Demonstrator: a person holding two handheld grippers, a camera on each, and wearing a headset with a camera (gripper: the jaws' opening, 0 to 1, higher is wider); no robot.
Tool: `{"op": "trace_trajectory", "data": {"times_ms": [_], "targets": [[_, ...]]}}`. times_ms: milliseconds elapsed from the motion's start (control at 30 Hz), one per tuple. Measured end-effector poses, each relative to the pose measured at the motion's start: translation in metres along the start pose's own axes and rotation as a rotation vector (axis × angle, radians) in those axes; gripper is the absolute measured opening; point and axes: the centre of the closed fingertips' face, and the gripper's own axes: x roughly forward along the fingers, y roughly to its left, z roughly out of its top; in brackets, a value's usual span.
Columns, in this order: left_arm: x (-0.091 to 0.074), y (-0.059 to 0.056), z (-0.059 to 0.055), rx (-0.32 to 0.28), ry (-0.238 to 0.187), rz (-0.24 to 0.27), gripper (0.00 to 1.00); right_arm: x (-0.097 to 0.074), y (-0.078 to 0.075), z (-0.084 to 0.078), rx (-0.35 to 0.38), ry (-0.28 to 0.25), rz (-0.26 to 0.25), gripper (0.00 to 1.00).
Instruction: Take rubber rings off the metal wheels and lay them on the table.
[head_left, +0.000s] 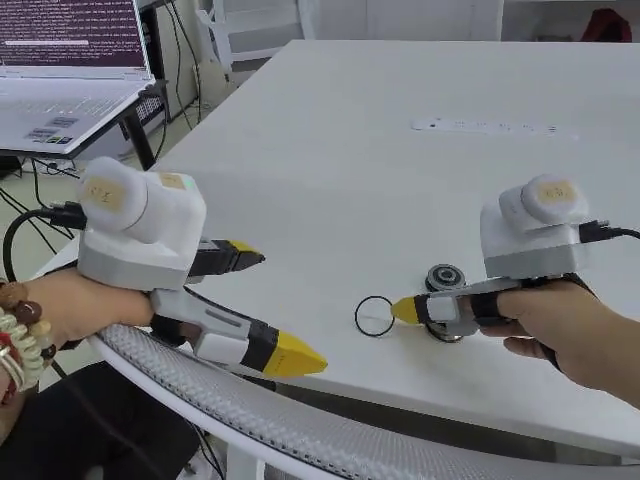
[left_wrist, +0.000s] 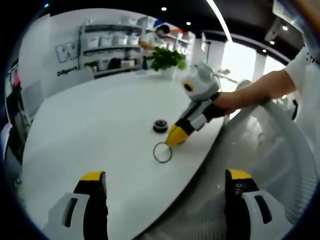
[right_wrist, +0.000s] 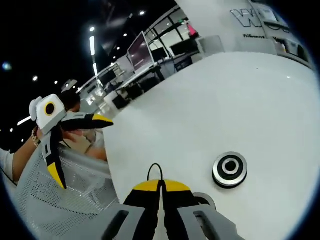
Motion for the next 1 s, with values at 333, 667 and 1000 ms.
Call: {"op": "trace_trajectory", "data": {"times_ms": [333,667,1000], "targets": [[0.002,-0.001,-0.001,-0.002,0.011,-0.009,1.00,0.001,-0.004,0.002,-0.016,-0.004,-0.013,0.09],[0.000,0.002,0.000,-0.024,-0.008,0.008,1.00,-0.007,-0.014,0.013,0.000,-0.042,-0.046,0.14],[0.000,0.003,0.002,-0.046,-0.026,0.007,1.00,-0.027,-0.016,0.032,0.022,-0.111,-0.045,0.21]]}}
